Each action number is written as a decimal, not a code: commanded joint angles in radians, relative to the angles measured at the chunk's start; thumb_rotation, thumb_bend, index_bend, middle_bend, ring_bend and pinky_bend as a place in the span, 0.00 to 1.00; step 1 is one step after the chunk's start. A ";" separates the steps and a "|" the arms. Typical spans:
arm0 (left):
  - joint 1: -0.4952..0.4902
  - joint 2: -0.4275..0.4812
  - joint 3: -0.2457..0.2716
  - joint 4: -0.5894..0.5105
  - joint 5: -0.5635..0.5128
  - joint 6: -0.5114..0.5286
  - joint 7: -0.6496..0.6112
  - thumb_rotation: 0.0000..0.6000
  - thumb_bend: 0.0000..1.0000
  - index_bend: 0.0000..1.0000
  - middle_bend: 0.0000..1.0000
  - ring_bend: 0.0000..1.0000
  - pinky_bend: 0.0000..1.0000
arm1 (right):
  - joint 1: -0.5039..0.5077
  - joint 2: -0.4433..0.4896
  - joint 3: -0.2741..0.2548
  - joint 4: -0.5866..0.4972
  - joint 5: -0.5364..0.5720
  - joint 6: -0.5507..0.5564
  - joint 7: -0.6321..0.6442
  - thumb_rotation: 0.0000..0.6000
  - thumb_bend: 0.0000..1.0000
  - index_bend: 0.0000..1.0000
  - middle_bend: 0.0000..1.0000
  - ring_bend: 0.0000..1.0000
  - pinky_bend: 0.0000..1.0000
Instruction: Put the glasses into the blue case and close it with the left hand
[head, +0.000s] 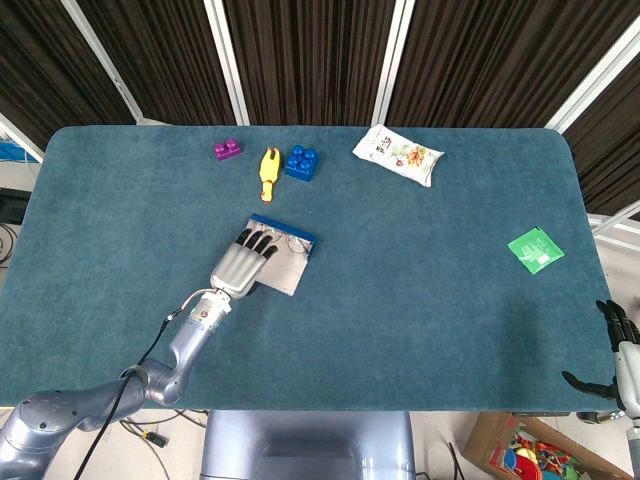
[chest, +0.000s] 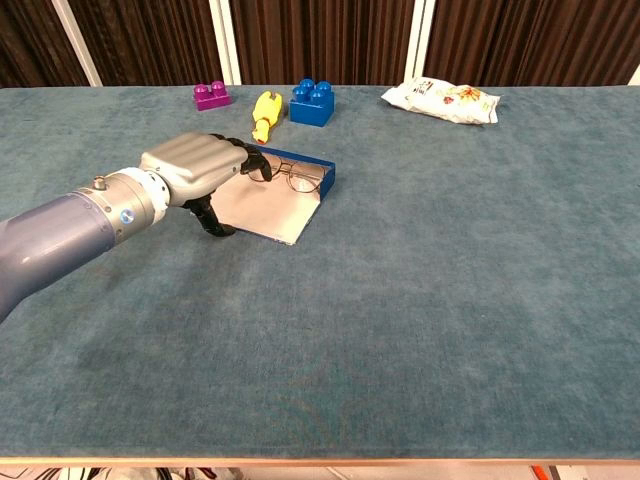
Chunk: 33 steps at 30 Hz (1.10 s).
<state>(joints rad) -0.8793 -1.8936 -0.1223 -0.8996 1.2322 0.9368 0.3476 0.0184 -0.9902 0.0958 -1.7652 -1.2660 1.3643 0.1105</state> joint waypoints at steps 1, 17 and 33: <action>-0.012 -0.010 -0.012 0.020 0.012 0.007 0.001 1.00 0.28 0.26 0.15 0.08 0.12 | 0.000 0.000 -0.001 0.000 -0.001 0.001 0.000 1.00 0.19 0.00 0.02 0.13 0.24; -0.091 -0.102 -0.093 0.206 0.009 -0.053 -0.046 1.00 0.36 0.36 0.15 0.08 0.11 | -0.001 0.004 -0.002 -0.004 0.001 -0.003 0.001 1.00 0.19 0.00 0.02 0.13 0.24; -0.069 -0.110 -0.090 0.242 0.042 -0.003 -0.093 1.00 0.36 0.55 0.16 0.08 0.10 | -0.002 0.007 -0.003 -0.004 0.003 -0.006 0.004 1.00 0.19 0.00 0.02 0.13 0.24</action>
<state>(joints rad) -0.9504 -2.0051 -0.2125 -0.6590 1.2747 0.9355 0.2532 0.0159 -0.9836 0.0928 -1.7693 -1.2626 1.3587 0.1149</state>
